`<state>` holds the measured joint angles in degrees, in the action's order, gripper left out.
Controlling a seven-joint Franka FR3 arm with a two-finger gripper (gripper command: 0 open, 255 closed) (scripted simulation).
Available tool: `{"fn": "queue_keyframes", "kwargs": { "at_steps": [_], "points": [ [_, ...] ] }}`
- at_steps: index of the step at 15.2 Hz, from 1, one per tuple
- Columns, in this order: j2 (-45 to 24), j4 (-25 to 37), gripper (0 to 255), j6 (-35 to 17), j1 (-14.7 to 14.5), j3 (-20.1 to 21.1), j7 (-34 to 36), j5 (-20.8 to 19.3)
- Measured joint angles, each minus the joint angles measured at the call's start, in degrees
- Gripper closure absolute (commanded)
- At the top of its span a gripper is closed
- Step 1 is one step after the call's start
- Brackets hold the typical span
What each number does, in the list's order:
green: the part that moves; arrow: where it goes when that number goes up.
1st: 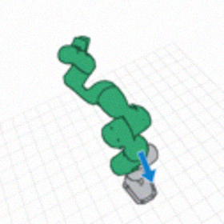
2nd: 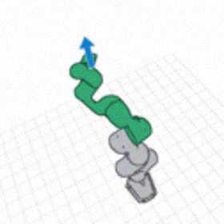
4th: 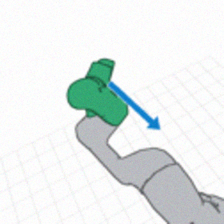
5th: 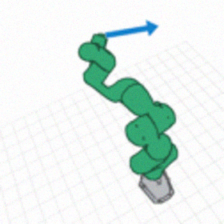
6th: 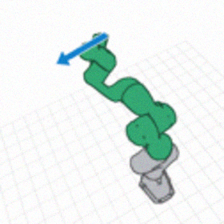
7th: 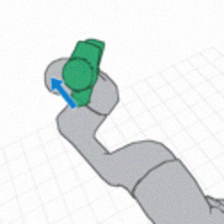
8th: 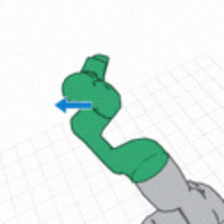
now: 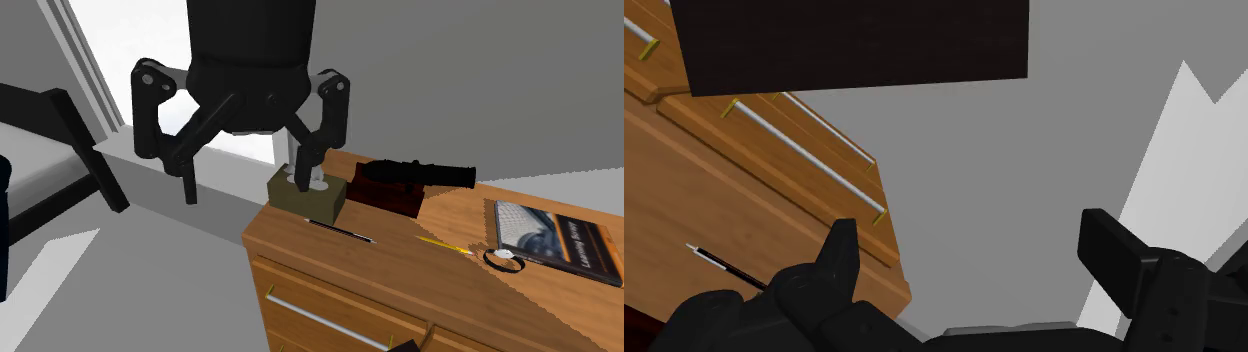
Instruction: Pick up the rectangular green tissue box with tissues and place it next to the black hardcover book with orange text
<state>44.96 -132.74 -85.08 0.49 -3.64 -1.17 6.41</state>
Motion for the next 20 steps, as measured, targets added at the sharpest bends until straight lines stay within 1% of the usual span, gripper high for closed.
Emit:
{"fn": "queue_keyframes", "kwargs": {
  "at_steps": [2, 6, 11, 14, 20],
  "points": [
    [-0.67, -0.31, 0, -0.86, -0.07, 0.1, -0.5, -0.54],
    [-5.67, -1.05, 0, -5.97, -0.31, 0.49, -3.98, -4.8],
    [-14.5, -0.23, 0, -13.5, -0.29, 1.03, -7.92, -10.97],
    [-19.29, -0.27, 0, -18.3, 0.27, 0.87, -10.29, -15.19],
    [-31.07, 3.62, 0, -26.4, 1.22, 1.43, -12.45, -23.77]
  ]
}}
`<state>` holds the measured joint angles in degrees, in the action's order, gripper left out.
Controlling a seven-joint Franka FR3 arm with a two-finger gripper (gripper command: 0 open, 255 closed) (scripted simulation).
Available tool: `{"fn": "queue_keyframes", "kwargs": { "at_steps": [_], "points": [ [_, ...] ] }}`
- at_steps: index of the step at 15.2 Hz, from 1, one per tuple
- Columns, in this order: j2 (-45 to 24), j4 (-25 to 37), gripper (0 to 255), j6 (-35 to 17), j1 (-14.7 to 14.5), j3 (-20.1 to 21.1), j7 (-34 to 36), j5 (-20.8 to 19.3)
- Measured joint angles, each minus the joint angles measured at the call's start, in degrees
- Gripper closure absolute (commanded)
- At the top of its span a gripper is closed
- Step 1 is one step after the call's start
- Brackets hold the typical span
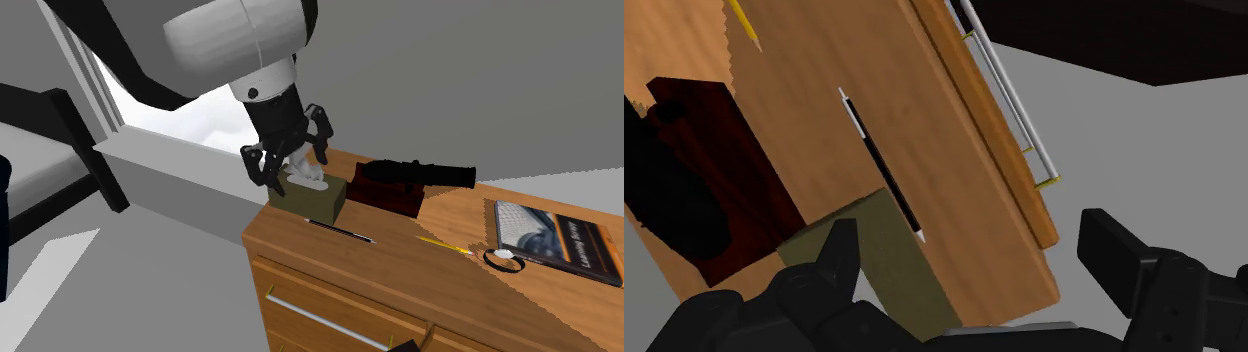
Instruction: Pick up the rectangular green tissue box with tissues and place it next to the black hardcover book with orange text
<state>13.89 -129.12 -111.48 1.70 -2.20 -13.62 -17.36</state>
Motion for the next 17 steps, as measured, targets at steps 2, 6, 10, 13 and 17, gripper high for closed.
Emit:
{"fn": "queue_keyframes", "kwargs": {
  "at_steps": [2, 6, 10, 13, 17],
  "points": [
    [-3.86, 1.68, 0, -2.23, 0.19, 0.35, 0.01, -3.05],
    [-12.57, 6.51, 0, -6.18, 0.63, 0.5, 0.05, -9.57],
    [-19.88, 11.22, 0, -8.85, 0.67, 0.28, 0.37, -16.33],
    [-26.03, 16.03, 0, -10.27, 0.46, -0.19, 0.56, -20.82],
    [-28.38, 16.18, 0, -12.76, 1.05, -0.93, 1.01, -22.78]
  ]
}}
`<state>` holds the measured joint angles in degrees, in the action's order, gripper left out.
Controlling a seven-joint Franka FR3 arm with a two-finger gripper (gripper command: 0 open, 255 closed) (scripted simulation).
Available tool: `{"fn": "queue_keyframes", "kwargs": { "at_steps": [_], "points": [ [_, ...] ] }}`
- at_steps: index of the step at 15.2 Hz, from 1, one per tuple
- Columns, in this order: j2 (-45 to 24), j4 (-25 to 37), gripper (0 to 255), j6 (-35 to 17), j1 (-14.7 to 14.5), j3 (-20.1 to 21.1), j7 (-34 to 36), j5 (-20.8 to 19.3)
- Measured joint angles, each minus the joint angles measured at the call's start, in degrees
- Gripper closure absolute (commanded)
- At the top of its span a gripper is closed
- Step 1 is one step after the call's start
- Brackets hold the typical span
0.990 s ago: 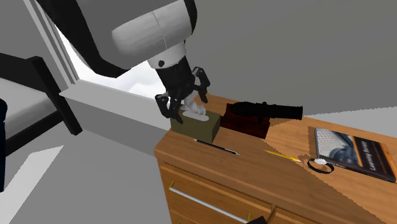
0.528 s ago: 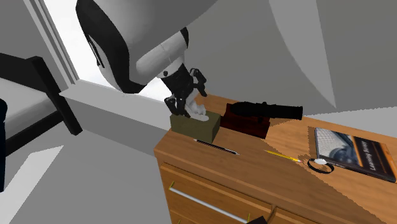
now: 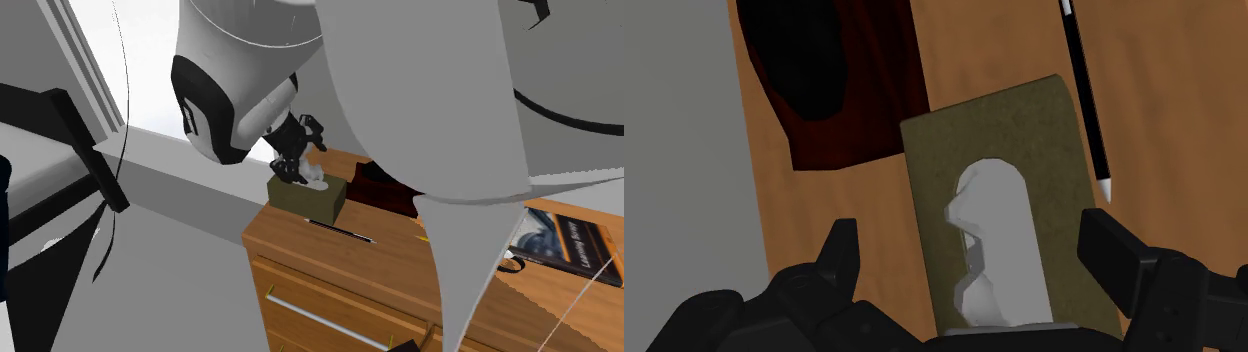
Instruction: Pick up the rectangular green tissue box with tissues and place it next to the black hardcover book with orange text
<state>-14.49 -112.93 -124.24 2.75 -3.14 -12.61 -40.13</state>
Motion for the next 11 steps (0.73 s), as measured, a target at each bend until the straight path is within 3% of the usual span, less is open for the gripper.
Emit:
{"fn": "queue_keyframes", "kwargs": {
  "at_steps": [10, 11],
  "points": [
    [-1.76, -0.42, 0, -2.64, 0.87, -0.78, 0.42, -1.09],
    [-1.76, -0.42, 255, -2.64, 0.87, -0.78, 0.42, -1.09]
  ]
}}
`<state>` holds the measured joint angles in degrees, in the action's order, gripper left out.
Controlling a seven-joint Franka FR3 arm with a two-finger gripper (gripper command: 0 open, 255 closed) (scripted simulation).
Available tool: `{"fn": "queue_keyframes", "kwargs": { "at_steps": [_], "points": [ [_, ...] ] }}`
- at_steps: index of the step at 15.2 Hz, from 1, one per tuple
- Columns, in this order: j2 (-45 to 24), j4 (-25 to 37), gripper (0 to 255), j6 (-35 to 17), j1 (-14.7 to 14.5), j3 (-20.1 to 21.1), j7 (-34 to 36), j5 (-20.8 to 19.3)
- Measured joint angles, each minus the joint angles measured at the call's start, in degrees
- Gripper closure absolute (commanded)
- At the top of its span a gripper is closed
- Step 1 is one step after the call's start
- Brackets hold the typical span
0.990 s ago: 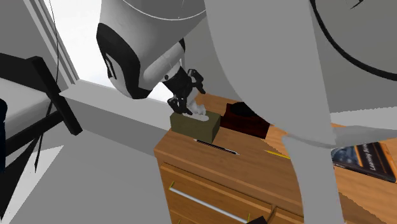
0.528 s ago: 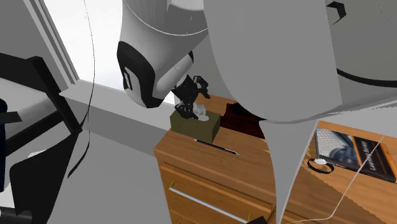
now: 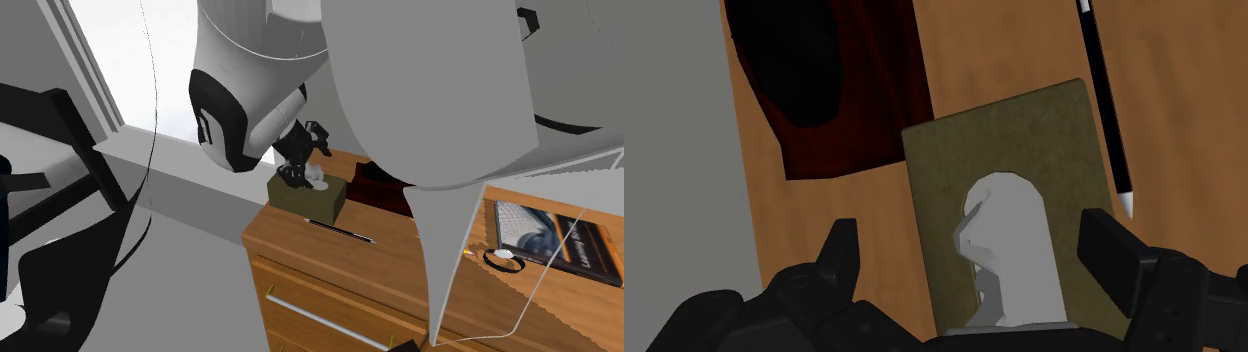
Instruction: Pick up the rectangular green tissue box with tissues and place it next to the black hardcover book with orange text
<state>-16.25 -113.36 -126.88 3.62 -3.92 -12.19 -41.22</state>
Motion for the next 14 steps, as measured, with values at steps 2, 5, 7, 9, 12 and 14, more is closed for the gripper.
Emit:
{"fn": "queue_keyframes", "kwargs": {
  "at_steps": [2, 5, 7, 9, 12, 14],
  "points": [
    [0.0, 0.0, 255, 0.0, 0.0, 0.0, 0.0, 0.0],
    [0.12, 0.08, 255, 0.1, 0.05, -0.09, 0.0, -0.04],
    [0.08, 0.14, 255, 0.14, 0.07, -0.11, -0.02, -0.03],
    [0.04, 0.19, 255, 0.18, 0.07, -0.12, -0.02, -0.03],
    [0.62, 0.19, 255, 0.66, -0.01, 0.04, -0.49, 0.27],
    [1.42, 0.5, 255, 1.62, -0.06, 0.19, -1.27, 0.77]
  ]
}}
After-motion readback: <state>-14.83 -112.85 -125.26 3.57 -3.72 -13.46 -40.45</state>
